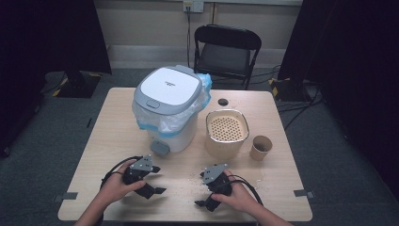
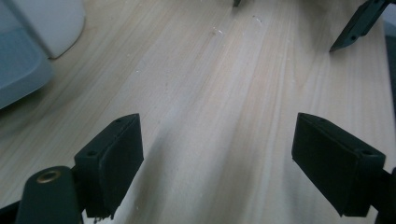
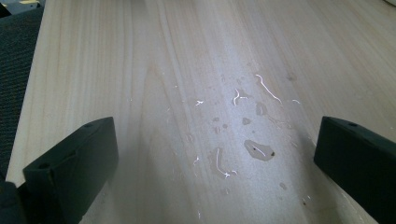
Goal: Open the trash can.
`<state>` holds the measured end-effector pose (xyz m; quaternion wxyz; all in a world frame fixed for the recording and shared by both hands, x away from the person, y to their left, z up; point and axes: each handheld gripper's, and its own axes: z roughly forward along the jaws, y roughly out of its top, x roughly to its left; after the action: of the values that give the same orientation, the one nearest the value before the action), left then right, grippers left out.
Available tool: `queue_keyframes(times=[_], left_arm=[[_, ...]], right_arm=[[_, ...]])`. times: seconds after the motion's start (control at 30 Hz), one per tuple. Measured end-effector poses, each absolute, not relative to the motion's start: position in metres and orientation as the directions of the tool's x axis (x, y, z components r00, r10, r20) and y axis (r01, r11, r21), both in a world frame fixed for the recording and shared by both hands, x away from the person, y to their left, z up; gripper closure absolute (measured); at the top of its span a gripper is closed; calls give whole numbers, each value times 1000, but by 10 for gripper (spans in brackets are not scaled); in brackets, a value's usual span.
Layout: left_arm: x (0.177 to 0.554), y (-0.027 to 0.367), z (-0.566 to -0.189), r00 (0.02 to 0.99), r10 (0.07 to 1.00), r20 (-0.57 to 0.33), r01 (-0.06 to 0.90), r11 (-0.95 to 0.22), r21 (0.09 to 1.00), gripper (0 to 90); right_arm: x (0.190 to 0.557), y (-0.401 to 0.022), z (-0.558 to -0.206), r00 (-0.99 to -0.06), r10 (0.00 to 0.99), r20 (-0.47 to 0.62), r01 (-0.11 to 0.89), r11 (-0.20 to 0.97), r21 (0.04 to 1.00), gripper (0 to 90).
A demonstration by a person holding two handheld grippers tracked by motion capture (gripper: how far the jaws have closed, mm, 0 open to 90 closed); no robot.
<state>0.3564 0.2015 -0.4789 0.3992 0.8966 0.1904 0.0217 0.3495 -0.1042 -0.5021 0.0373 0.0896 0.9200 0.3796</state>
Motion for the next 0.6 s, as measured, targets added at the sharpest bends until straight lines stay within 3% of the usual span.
queue_keyframes(times=[0.6], left_arm=[[354,224,-435,878,457,-140,410,-569,712,159]], right_arm=[[349,-104,-502,-981,193,-1,136,696,705,0]])
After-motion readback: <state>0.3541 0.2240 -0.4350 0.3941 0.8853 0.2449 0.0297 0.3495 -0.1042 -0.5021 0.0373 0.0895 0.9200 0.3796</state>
